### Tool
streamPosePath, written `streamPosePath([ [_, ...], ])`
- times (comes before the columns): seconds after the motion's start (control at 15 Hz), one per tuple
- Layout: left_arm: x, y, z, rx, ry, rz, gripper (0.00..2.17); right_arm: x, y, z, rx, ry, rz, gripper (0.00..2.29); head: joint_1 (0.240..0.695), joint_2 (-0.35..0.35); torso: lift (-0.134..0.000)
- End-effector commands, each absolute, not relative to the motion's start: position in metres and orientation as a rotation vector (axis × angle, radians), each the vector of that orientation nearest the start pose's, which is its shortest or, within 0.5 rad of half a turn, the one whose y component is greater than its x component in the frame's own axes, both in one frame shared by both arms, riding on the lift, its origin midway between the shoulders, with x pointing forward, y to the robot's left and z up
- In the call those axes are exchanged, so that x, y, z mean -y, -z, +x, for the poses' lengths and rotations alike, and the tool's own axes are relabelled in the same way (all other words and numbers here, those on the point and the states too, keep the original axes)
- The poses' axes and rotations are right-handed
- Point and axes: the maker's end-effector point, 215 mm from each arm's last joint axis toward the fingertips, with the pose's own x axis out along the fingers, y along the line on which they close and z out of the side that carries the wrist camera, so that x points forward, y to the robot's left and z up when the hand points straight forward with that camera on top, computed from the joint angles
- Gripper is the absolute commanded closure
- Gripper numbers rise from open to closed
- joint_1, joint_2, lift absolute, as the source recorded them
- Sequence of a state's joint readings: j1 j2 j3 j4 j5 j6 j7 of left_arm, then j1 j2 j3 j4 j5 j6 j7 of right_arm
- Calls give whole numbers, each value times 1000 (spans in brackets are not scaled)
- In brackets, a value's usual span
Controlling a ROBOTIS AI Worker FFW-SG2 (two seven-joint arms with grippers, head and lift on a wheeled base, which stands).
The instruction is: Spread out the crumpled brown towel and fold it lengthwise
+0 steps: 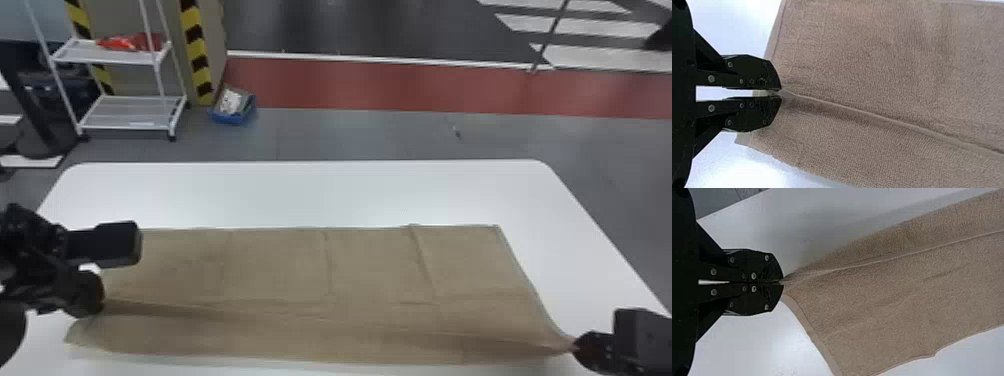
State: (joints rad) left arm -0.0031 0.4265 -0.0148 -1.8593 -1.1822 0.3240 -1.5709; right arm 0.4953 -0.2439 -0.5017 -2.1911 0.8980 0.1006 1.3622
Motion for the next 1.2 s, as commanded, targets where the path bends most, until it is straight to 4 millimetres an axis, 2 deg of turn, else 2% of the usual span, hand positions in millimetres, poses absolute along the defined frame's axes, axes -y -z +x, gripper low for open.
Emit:
streamPosePath([
  [0.0,-362,393,434,-1013,835,1153,1052,411,400,325,-855,-698,-1012,2003,695,-83,-124],
  [0.2,-374,346,428,-906,764,1130,1052,410,368,336,-763,-672,-999,2003,695,-71,-124],
  [0.33,-389,335,414,-896,728,1113,1052,408,363,340,-744,-673,-1010,2003,695,-53,-124],
  [0.53,-391,342,407,-905,746,1110,1052,408,361,344,-734,-669,-1005,2003,695,-32,-124],
  [0.73,-384,338,419,-894,750,1139,1052,418,346,371,-698,-628,-984,2003,695,-29,-124],
  [0.87,-374,353,432,-933,772,1175,1052,424,342,387,-701,-599,-955,2007,695,-40,-124],
  [0.93,-374,364,436,-967,776,1190,1052,421,338,398,-692,-600,-953,2003,695,-48,-124],
  [1.13,-370,387,446,-1013,818,1176,1048,408,349,421,-715,-629,-965,2007,695,-61,-124],
])
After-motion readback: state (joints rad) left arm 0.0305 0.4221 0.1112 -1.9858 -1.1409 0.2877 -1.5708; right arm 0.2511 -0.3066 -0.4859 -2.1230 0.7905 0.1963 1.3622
